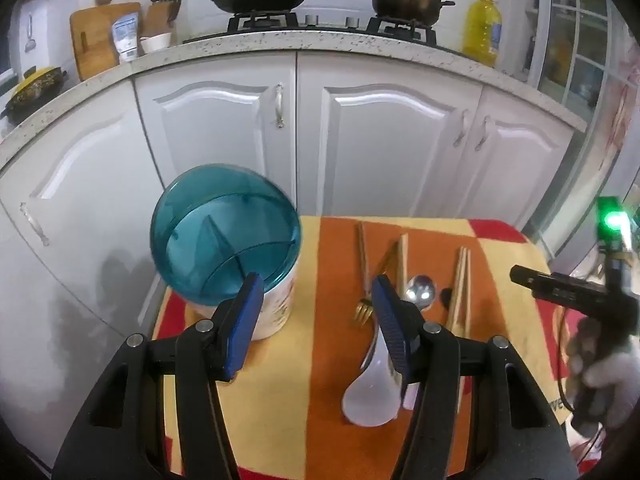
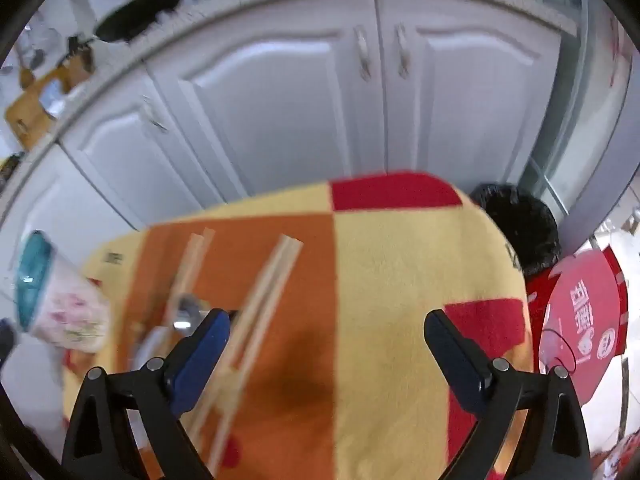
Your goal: Organize utensils
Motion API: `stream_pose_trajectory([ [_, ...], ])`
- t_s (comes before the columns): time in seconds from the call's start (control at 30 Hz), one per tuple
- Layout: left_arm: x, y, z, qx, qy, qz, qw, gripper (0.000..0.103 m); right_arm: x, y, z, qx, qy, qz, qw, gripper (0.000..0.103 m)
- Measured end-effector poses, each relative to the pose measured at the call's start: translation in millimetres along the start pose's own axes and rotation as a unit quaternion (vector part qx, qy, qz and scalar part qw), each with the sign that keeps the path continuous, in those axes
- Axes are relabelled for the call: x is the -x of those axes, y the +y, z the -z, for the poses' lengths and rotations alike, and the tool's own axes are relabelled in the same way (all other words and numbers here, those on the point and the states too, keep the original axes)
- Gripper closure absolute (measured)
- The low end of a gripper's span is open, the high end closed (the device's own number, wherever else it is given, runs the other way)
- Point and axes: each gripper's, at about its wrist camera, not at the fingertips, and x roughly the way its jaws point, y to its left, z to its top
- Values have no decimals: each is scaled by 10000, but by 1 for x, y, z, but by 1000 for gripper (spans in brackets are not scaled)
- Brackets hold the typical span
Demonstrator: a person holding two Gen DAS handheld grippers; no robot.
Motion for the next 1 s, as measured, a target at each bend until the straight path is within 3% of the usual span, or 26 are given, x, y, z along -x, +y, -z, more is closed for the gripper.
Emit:
stream_pose_trajectory([
  [0.27,8,-9,-11,125,-302,-5,9995,47,69,61,0,390,-770,-85,9962,5],
  [0.43,16,-6,-15,149,-339,51,9993,47,83,89,6,651,-994,-74,9929,5],
  [0.57,12,-6,-16,85,-94,-42,9999,47,86,98,6,818,-1048,-35,9911,5],
  [1.0,10,-4,-13,187,-145,9,9997,47,85,106,8,921,-1020,130,9904,5],
])
